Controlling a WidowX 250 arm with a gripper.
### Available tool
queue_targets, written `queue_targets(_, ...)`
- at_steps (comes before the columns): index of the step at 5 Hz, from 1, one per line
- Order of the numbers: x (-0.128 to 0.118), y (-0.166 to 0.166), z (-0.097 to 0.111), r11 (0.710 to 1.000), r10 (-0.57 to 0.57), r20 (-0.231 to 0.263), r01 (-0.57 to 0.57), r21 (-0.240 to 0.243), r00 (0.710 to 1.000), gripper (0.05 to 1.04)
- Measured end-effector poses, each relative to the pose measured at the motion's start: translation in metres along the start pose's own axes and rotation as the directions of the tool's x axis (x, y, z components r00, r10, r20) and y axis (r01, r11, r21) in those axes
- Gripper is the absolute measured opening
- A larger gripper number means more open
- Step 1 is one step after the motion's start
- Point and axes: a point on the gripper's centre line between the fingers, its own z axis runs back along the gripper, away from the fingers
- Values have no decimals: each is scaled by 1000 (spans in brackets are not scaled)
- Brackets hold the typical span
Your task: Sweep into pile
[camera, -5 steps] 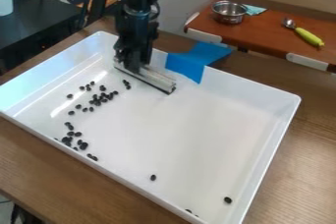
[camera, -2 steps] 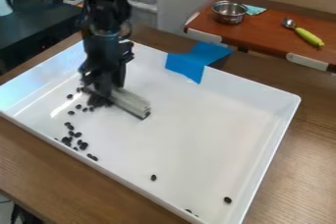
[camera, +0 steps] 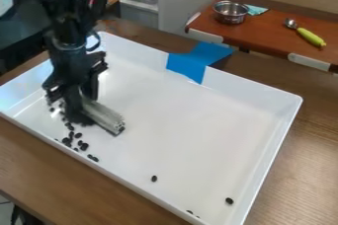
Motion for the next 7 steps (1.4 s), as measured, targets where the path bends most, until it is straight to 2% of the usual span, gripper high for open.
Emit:
queue_targets(1,2,25,1,1000,-15,7,15,-5,1000,351)
queue_targets(2,-4,52,6,999,-31,-21,31,14,999,351)
queue_targets(3,-8,51,14,999,-33,-50,32,-4,998,351)
queue_targets(4,6,13,41,993,39,-65,-46,-106,997,351)
queue_targets(5,18,-20,54,983,98,-94,-111,-145,991,351)
queue_targets(6,27,-49,51,979,118,-81,-130,-158,990,351)
queue_targets(7,35,-60,30,984,120,-32,-123,-128,992,351)
